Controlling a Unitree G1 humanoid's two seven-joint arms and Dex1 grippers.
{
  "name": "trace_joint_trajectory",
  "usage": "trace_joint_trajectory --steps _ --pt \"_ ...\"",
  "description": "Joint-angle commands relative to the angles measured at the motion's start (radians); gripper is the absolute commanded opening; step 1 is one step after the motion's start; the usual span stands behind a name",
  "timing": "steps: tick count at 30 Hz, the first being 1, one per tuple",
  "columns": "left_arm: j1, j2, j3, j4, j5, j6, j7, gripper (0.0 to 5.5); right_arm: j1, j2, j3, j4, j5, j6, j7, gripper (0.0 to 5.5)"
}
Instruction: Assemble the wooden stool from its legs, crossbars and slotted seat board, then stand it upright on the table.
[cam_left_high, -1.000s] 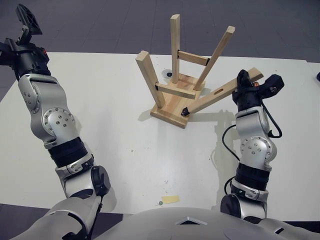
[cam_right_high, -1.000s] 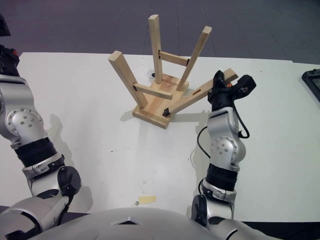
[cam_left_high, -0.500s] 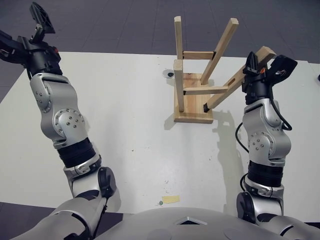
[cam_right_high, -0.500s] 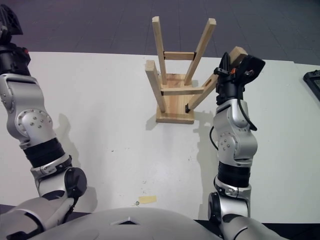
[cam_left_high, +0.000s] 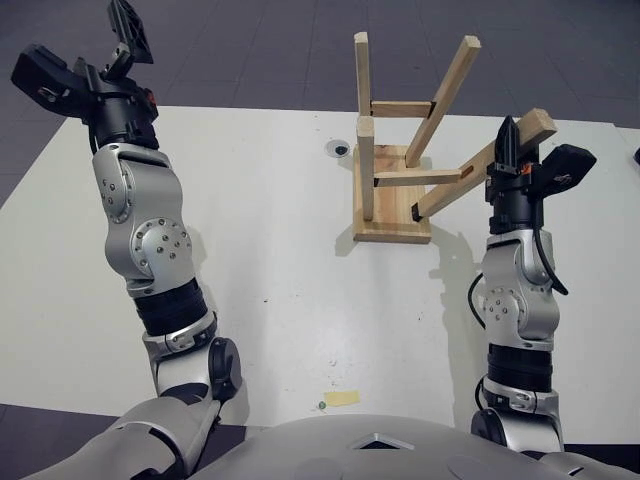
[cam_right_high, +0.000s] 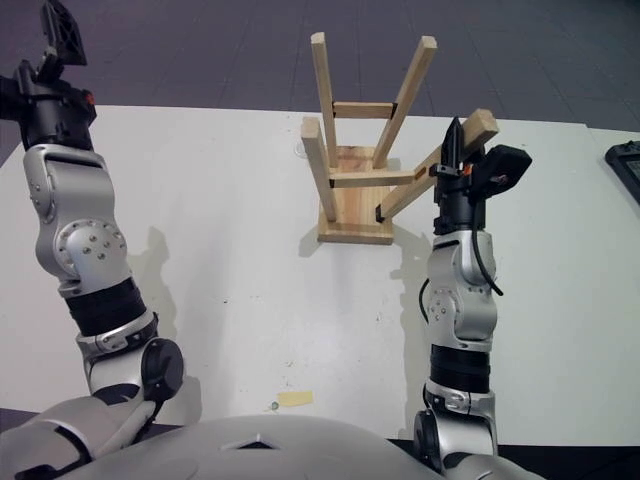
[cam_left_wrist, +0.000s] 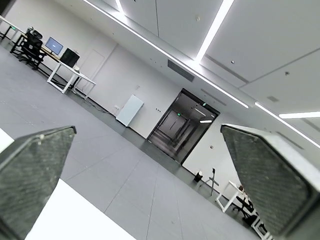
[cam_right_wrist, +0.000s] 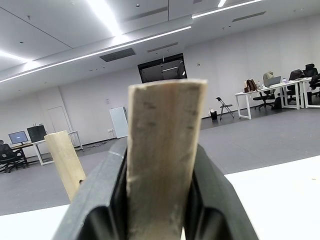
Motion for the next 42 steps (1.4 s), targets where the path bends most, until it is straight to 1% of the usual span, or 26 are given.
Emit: trace_joint_trajectory --steps 1,5,11,13,18,21,25,29,32,37,42 --pt "0.044 0.013 -0.056 -0.032 0.021 0.067 -0.039 5.40 0.170 -0.010 0.047 0.206 -0.114 0.111 -0.001 1.07" --pt "0.069 0.037 -0.125 -0.069 0.027 0.121 -0.104 5.40 0.164 -0.035 0.095 0.261 -0.177 0.112 -0.004 1.07" --pt "0.103 0.119 -0.222 -0.153 -0.004 0.266 -0.245 5.40 0.159 -0.070 0.130 0.290 -0.218 0.128 0.011 1.07" --pt "0.106 0.132 -0.246 -0.177 -0.016 0.305 -0.279 5.40 0.147 -0.097 0.167 0.300 -0.259 0.147 0.009 1.07" --pt "0.080 0.125 -0.279 -0.198 -0.005 0.356 -0.286 5.40 0.137 -0.159 0.280 0.356 -0.348 0.227 0.018 1.10" --pt "0.061 0.115 -0.294 -0.209 -0.010 0.376 -0.284 5.40 0.149 -0.176 0.297 0.402 -0.332 0.271 0.014 1.11" --pt "0.038 0.108 -0.295 -0.226 -0.027 0.395 -0.279 5.40 0.140 -0.195 0.309 0.478 -0.276 0.378 0.046 1.11" --pt "0.022 0.096 -0.286 -0.239 -0.058 0.411 -0.272 5.40 0.154 -0.186 0.253 0.578 -0.166 0.418 0.092 1.11" --pt "-0.013 0.064 -0.276 -0.232 -0.090 0.406 -0.261 5.40 0.150 -0.170 0.244 0.642 -0.118 0.403 0.125 1.11" --pt "-0.077 0.004 -0.238 -0.227 -0.188 0.385 -0.246 5.40 0.151 -0.176 0.257 0.598 -0.075 0.335 0.189 1.11" --pt "-0.096 0.009 -0.210 -0.215 -0.223 0.381 -0.236 5.40 0.138 -0.182 0.267 0.610 -0.064 0.339 0.180 1.11"
